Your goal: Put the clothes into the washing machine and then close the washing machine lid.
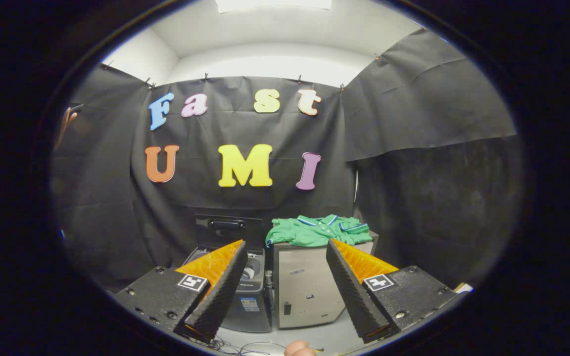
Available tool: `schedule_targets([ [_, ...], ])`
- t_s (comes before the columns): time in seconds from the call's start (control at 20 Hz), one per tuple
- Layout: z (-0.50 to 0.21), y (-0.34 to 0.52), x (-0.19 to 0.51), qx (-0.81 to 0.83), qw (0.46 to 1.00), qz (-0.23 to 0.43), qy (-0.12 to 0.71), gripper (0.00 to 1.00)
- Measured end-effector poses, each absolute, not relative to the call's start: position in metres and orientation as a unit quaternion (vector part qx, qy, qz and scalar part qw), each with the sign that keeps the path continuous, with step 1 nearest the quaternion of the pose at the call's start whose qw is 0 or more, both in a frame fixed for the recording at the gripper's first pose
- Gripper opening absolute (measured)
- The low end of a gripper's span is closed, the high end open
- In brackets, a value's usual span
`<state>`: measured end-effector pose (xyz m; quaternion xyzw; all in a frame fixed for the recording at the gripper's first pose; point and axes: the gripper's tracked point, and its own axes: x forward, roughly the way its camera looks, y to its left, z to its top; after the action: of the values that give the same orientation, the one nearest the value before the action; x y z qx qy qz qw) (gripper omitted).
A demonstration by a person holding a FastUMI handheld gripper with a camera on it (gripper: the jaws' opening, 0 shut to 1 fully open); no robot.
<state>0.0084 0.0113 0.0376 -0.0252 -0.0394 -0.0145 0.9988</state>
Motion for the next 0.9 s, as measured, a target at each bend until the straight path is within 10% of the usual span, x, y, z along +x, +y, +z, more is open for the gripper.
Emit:
schedule_targets([
  [0.55,0.14,-0.024,0.09,-0.076,0.992,-0.014,-0.104,0.99],
  [0.9,0.132,-0.082,0.236,-0.08,0.997,0.006,0.01,1.0],
])
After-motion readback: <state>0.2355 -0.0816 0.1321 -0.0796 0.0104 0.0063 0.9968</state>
